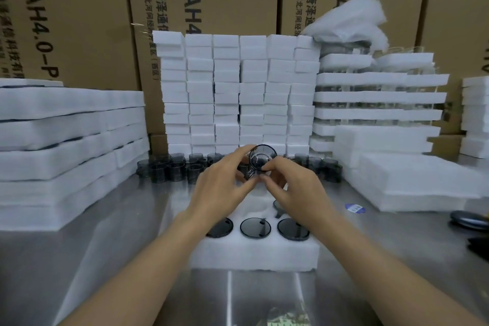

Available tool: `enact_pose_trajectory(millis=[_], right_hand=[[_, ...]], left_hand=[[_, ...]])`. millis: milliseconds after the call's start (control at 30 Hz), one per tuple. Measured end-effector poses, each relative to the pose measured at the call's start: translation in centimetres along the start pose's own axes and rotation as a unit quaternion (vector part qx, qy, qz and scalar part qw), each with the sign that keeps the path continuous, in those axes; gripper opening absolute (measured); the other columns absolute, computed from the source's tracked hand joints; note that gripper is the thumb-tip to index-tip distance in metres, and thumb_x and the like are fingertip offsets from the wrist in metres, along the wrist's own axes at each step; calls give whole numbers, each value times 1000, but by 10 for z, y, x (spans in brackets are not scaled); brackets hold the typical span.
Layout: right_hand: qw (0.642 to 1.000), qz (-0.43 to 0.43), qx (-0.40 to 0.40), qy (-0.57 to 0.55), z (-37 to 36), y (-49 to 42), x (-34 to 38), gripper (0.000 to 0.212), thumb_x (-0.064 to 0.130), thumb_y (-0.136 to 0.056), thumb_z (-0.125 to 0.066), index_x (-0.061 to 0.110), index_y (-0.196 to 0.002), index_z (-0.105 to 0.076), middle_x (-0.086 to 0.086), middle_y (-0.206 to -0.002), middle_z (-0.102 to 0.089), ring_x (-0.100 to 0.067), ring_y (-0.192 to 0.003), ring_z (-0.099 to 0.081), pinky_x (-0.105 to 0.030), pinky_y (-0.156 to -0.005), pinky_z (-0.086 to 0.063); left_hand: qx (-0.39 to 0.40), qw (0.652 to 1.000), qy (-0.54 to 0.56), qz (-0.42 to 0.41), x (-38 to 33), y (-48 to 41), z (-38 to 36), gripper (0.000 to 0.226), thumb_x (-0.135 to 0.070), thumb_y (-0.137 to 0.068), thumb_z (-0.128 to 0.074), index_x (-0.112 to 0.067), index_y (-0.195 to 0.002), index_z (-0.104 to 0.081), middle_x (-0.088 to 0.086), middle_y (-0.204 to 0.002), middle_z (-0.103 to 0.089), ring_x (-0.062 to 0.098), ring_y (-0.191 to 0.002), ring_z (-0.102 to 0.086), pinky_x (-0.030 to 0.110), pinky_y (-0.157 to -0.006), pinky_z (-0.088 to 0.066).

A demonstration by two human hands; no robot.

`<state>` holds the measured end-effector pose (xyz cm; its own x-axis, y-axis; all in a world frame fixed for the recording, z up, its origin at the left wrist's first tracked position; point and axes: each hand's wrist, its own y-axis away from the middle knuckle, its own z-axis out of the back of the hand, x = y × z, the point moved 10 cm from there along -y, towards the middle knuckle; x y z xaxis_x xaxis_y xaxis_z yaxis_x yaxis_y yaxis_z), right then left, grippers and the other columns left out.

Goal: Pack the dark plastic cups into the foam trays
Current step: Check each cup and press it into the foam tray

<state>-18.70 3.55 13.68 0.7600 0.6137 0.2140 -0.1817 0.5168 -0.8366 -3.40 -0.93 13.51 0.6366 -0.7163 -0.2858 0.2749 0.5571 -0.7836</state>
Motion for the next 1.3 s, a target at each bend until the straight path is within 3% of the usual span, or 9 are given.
enact_pose_trajectory(millis=[233,400,500,633,733,900,1033,1200,1300], right_hand=[[997,-40,-36,-52,6,2,-7,66,43,-94,-75,49,-146,-34,13,-78,-62,-10,-66,-65,-35,-63,-57],[996,-49,-60,-43,7,2,-12,65,60,-90,-69,46,-145,-38,15,-80,-64,-8,-68,-66,-33,-63,-56],[983,-115,-58,-130,3,3,-25,58,54,-92,-74,43,-142,-48,12,-80,-67,-13,-68,-68,-35,-67,-57],[935,-197,-38,-293,-7,5,-34,37,45,-103,-66,35,-138,-62,2,-89,-70,-15,-74,-72,-23,-61,-52],[921,-221,-5,-321,-14,5,-34,28,42,-111,-53,26,-125,-71,-2,-96,-73,-15,-77,-68,-32,-58,-52],[902,-279,50,-325,-25,8,-36,61,58,-113,-28,22,-112,-78,-6,-93,-80,-16,-81,-72,-34,-62,-55],[877,-339,119,-319,-43,19,-42,82,72,-106,-15,23,-103,-80,-6,-82,-79,-12,-68,-72,-28,-63,-55],[867,-312,103,-375,-44,14,-41,79,76,-103,-26,17,-112,-77,-7,-95,-79,-19,-84,-74,-36,-65,-54],[876,-265,103,-390,-41,11,-35,57,66,-103,-47,17,-115,-74,-2,-106,-78,-18,-104,-74,-36,-70,-62]], left_hand=[[-50,998,17,-46,-11,2,12,68,-34,-94,-80,-51,-149,-44,-27,-139,-57,-5,-97,-69,25,-72,-56],[-45,998,20,-45,-10,3,9,68,-35,-95,-79,-51,-150,-43,-27,-138,-56,-6,-97,-69,30,-75,-60],[-41,998,42,-37,-10,3,8,67,-43,-95,-76,-50,-153,-43,-27,-132,-56,-6,-93,-69,29,-75,-58],[-32,996,81,-23,-6,2,7,81,-39,-87,-86,-50,-154,-43,-21,-117,-56,4,-86,-72,35,-78,-60],[-28,996,66,-45,-11,2,7,77,-38,-85,-87,-48,-151,-49,-20,-113,-54,3,-85,-69,39,-77,-61],[-45,996,30,-71,-21,6,11,68,-63,-85,-78,-43,-146,-58,-22,-132,-58,-3,-103,-65,27,-85,-58],[-55,995,59,-62,-22,8,15,65,-68,-85,-76,-34,-139,-68,-21,-120,-70,-2,-103,-67,24,-90,-56],[-73,994,79,-14,-12,6,18,67,-77,-82,-72,-37,-135,-70,-22,-112,-71,0,-100,-68,29,-89,-56],[-82,992,101,7,-3,5,19,64,-73,-83,-75,-41,-138,-66,-24,-118,-68,1,-101,-70,33,-90,-58]])
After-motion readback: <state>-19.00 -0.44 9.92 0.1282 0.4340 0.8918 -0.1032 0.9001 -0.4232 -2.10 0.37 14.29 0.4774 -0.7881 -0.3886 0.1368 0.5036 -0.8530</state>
